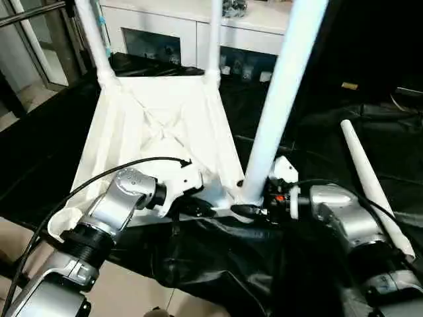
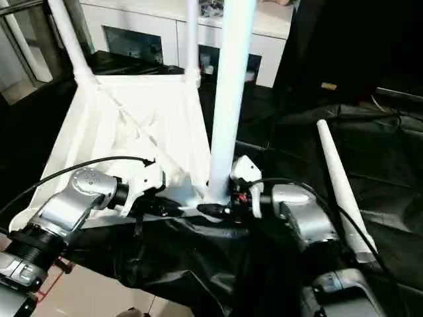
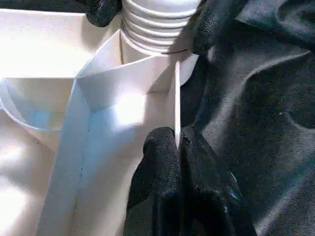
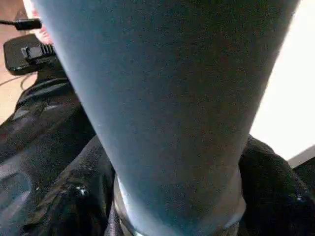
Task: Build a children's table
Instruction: Rotate leg to tighten
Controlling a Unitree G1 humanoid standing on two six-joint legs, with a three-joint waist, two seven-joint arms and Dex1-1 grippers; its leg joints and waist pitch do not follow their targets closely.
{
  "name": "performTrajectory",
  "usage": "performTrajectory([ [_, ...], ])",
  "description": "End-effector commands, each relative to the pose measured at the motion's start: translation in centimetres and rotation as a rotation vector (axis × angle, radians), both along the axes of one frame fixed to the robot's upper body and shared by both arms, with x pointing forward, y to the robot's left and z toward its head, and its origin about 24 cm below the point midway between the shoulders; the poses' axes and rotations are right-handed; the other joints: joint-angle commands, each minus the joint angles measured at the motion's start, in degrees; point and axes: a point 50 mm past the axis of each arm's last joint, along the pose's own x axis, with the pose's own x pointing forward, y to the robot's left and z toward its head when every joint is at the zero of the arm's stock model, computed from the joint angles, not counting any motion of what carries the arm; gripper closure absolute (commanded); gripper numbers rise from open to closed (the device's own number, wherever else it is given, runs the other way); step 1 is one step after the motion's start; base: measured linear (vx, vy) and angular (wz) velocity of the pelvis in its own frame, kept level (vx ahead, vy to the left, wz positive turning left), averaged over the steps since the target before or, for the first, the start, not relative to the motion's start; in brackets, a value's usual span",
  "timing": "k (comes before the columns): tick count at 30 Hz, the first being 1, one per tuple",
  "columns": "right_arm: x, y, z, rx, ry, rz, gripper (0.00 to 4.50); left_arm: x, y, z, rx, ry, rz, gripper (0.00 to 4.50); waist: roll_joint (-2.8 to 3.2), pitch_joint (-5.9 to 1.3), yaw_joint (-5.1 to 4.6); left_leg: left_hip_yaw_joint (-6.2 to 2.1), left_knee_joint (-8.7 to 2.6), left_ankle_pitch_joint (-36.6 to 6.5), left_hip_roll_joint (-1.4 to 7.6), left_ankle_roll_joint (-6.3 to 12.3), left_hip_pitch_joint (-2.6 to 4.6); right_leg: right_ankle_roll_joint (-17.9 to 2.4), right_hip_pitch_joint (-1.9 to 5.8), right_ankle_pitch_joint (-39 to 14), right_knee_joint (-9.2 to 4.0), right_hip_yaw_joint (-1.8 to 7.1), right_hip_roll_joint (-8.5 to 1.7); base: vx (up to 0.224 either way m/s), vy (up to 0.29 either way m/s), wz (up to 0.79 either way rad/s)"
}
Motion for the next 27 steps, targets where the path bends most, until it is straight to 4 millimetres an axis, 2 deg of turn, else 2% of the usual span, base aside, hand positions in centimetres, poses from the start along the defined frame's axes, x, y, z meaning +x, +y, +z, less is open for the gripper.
performTrajectory([
  [1, -0.7, 1.1, -0.3, -0.006, 0.020, 0.069, 1.54, -0.2, -1.9, 1.1, -0.060, -0.037, -0.090, 4.50, -0.05, -3.48, -0.17, 0.16, -3.14, -7.6, 1.47, 3.07, 0.62, -12.5, 3.42, -4.8, -3.27, 2.72, -4.24, 0.000, 0.000, 0.00],
  [10, -1.1, 1.5, -1.0, 0.011, 0.050, 0.038, 1.73, 0.0, -2.1, 0.8, -0.072, -0.040, -0.044, 4.50, -0.05, -3.65, 0.06, 0.11, -2.96, -6.6, 1.47, 3.37, 0.64, -12.8, 3.45, -2.8, -2.95, 2.64, -4.11, 0.000, 0.000, 0.00],
  [12, -0.1, 1.6, -1.6, 0.022, 0.052, -0.113, 1.73, 0.9, -2.5, 0.7, -0.085, -0.065, 0.065, 4.50, -0.08, -3.50, -0.03, 0.12, -3.02, -7.2, 1.41, 3.09, 0.60, -12.6, 3.35, -4.1, -3.16, 2.67, -4.13, 0.000, 0.000, 0.00],
  [14, 0.5, 1.6, -1.9, 0.023, 0.049, -0.206, 1.74, 1.4, -2.7, 0.7, -0.090, -0.080, 0.126, 4.50, -0.10, -3.30, -0.25, 0.01, -3.15, -9.1, 1.36, 1.75, 0.65, -12.1, 3.20, -7.9, -3.54, 2.70, -4.33, 0.000, 0.000, 0.00],
  [17, 2.5, 1.5, -3.3, -0.006, 0.076, -0.539, 1.74, 2.8, -3.9, 0.5, -0.103, -0.102, 0.304, 4.50, -0.40, -2.70, -1.44, -0.30, -3.55, -14.5, 0.92, -0.74, 0.84, -8.6, 2.99, -21.8, -4.81, 2.55, -4.49, 0.000, 0.000, 0.00],
  [19, 2.9, 1.8, -3.8, -0.008, 0.099, -0.634, 1.75, 3.2, -4.5, 0.5, -0.104, -0.108, 0.362, 4.50, -0.44, -2.74, -1.87, -0.45, -3.52, -15.4, 0.78, -1.12, 0.91, -7.0, 2.93, -25.6, -5.30, 2.44, -4.54, 0.000, 0.000, 0.00],
  [21, 3.1, 2.3, -4.0, -0.009, 0.113, -0.681, 1.75, 3.4, -5.1, 0.4, -0.101, -0.117, 0.395, 4.50, -0.39, -2.85, -1.82, -0.41, -3.44, -14.9, 0.81, -0.34, 0.94, -6.4, 2.87, -24.9, -5.46, 2.61, -4.54, 0.000, 0.000, 0.00],
  [22, 3.2, 3.0, -4.1, -0.005, 0.125, -0.707, 1.75, 3.6, -5.7, 0.3, -0.096, -0.127, 0.422, 4.50, -0.36, -2.85, -1.89, -0.25, -3.39, -14.7, 0.81, 0.03, 1.12, -6.8, 2.53, -23.7, -5.40, 2.70, -4.32, 0.000, 0.000, 0.00],
  [23, 3.2, 3.2, -4.1, -0.003, 0.128, -0.710, 1.75, 3.6, -5.8, 0.3, -0.095, -0.130, 0.429, 4.50, -0.37, -3.05, -1.89, -0.31, -3.43, -13.6, 0.81, 0.11, 0.93, -7.1, 2.86, -21.6, -5.16, 2.68, -4.26, 0.000, 0.000, 0.00],
  [25, 3.4, 4.2, -4.1, -0.022, 0.111, -0.715, 1.75, 3.7, -6.6, 0.2, -0.095, -0.142, 0.453, 4.50, -0.23, -3.17, -1.75, -0.24, -3.36, -12.3, 0.95, 0.31, 0.85, -8.3, 2.88, -17.5, -4.74, 2.74, -4.24, 0.000, 0.000, 0.00],
  [27, 3.5, 4.8, -4.0, 0.008, 0.111, -0.696, 1.75, 3.6, -7.0, 0.2, -0.101, -0.143, 0.442, 4.50, -0.23, -3.20, -1.77, -0.21, -3.36, -12.3, 0.85, 0.55, 0.76, -8.9, 3.05, -16.1, -4.58, 2.66, -4.18, 0.000, 0.000, 0.00],
])
